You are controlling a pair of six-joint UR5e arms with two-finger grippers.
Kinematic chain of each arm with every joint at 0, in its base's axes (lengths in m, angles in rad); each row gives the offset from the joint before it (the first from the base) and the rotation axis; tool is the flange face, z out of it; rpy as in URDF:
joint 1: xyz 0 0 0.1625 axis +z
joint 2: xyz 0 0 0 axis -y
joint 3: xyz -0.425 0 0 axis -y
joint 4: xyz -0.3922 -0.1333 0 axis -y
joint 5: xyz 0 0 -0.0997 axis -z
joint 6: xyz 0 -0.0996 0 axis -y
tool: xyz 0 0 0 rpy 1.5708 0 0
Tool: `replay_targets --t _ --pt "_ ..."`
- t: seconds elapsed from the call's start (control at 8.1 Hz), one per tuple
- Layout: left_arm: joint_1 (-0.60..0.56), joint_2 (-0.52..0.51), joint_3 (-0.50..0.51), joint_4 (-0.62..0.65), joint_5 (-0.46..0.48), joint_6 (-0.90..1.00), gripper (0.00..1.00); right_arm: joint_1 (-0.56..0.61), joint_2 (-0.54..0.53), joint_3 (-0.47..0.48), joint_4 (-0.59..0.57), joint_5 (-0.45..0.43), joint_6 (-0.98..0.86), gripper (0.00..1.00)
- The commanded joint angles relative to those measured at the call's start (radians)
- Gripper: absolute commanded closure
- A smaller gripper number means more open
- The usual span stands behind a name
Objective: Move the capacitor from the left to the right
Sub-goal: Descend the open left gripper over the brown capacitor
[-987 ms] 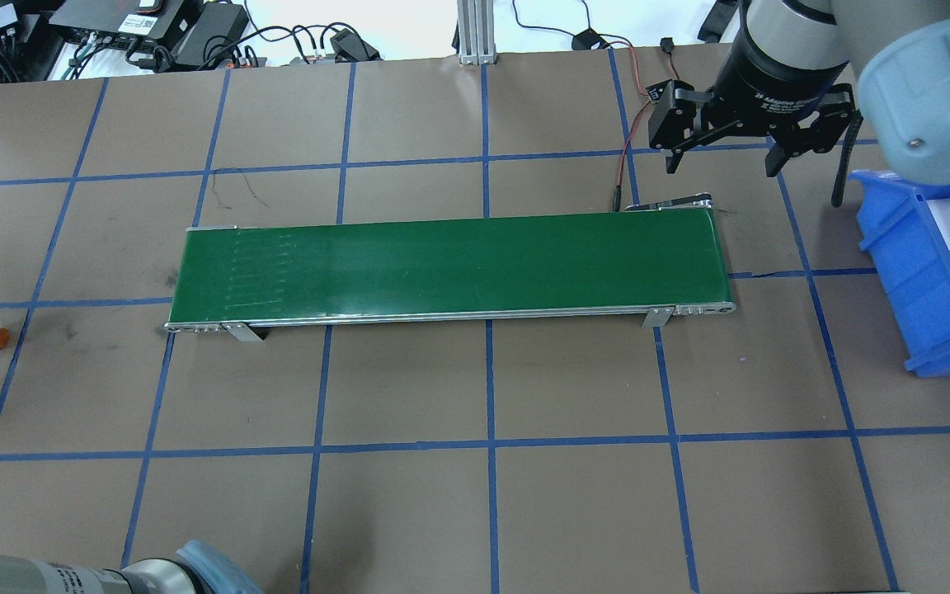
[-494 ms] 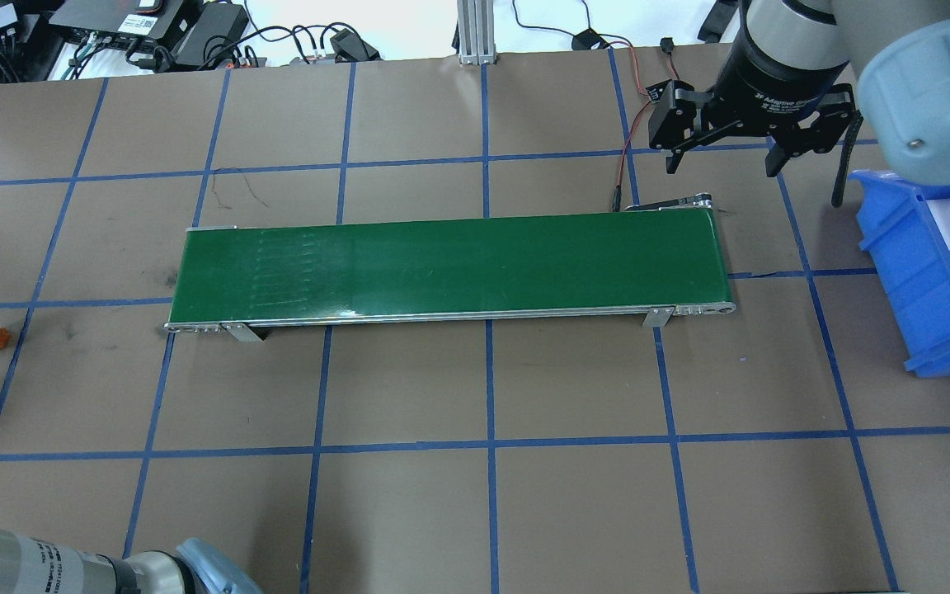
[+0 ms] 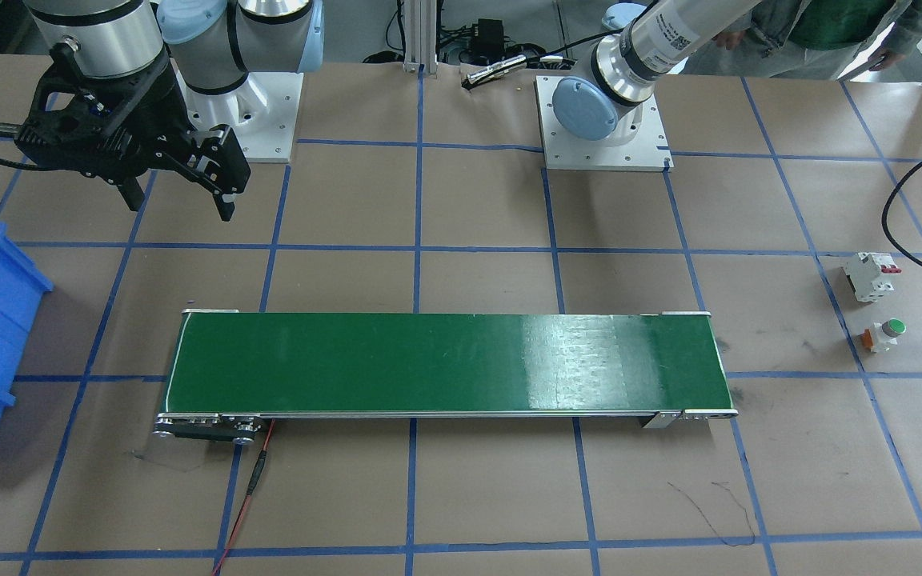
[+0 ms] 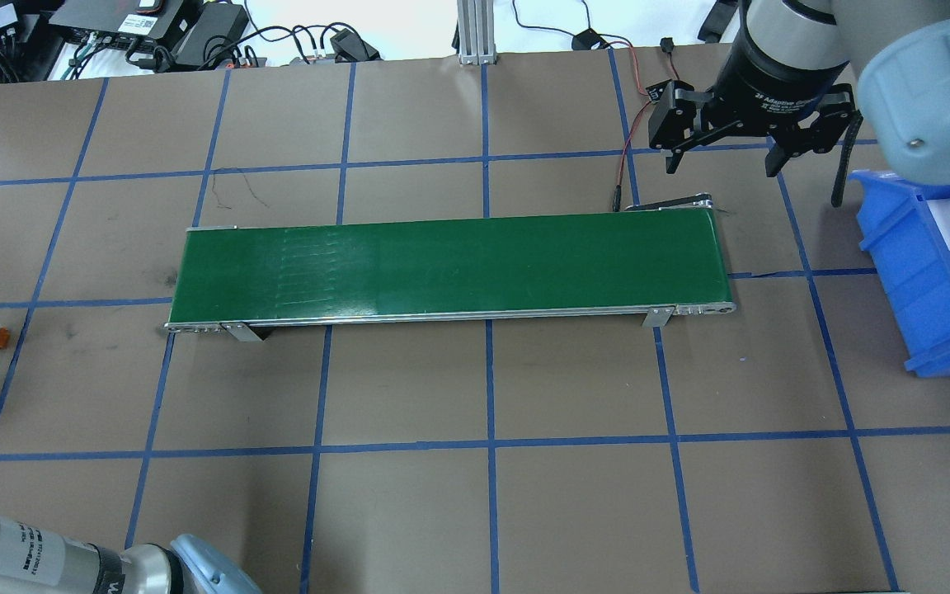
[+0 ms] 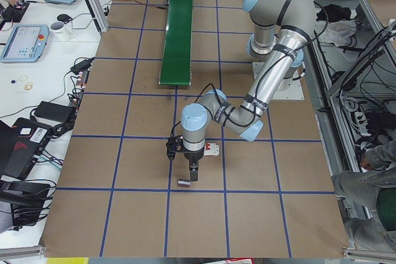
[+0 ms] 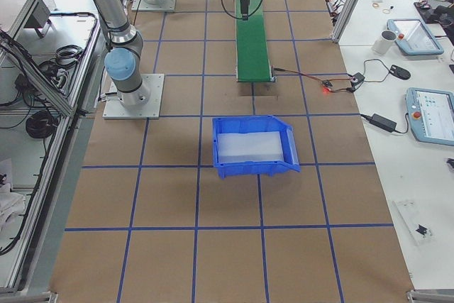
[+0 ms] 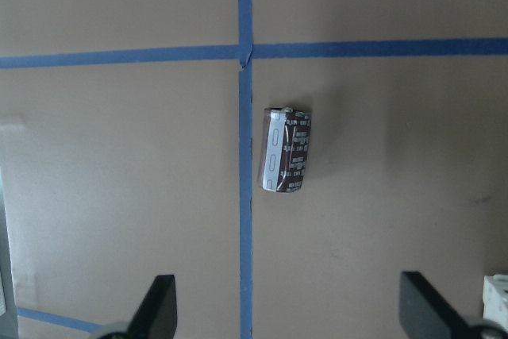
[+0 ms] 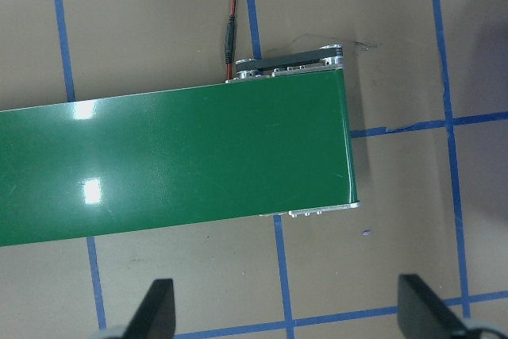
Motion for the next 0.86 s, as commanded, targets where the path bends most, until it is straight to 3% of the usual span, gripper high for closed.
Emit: replay_targets --t 0.0,0.74 --pt "0.024 -0.067 -0.001 0.113 -0.044 0.004 0.0 0.0 0.0 0.0 0.0 0.001 0.0 0.0" --pt "0.032 -0.141 -0.001 0.155 -0.163 -0.002 0.01 0.0 0.0 0.0 0.0 0.001 0.0 0.0"
